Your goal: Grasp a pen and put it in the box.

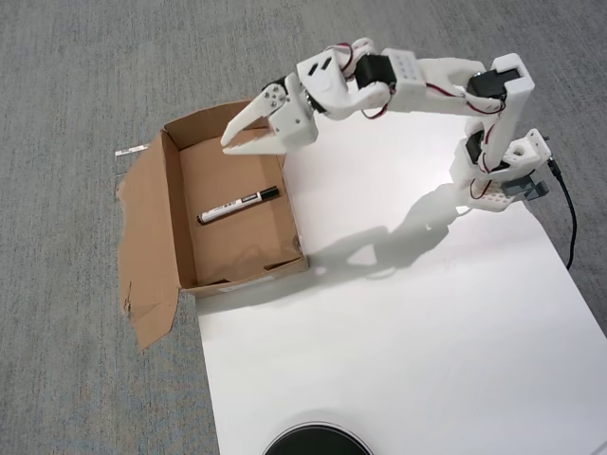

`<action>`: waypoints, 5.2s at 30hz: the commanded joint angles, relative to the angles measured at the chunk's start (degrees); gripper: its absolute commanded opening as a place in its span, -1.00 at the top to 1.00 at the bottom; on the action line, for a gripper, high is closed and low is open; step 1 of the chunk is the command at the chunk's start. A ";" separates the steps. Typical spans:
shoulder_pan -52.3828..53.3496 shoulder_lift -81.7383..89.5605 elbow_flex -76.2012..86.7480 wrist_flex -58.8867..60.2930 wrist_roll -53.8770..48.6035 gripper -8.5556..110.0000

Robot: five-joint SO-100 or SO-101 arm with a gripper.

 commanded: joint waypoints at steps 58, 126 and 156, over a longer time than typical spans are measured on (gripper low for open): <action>0.48 67.24 49.17 30.41 -35.64 0.85; -0.31 109.34 114.48 12.57 -36.17 0.85; -0.31 109.25 114.48 36.30 -36.17 0.85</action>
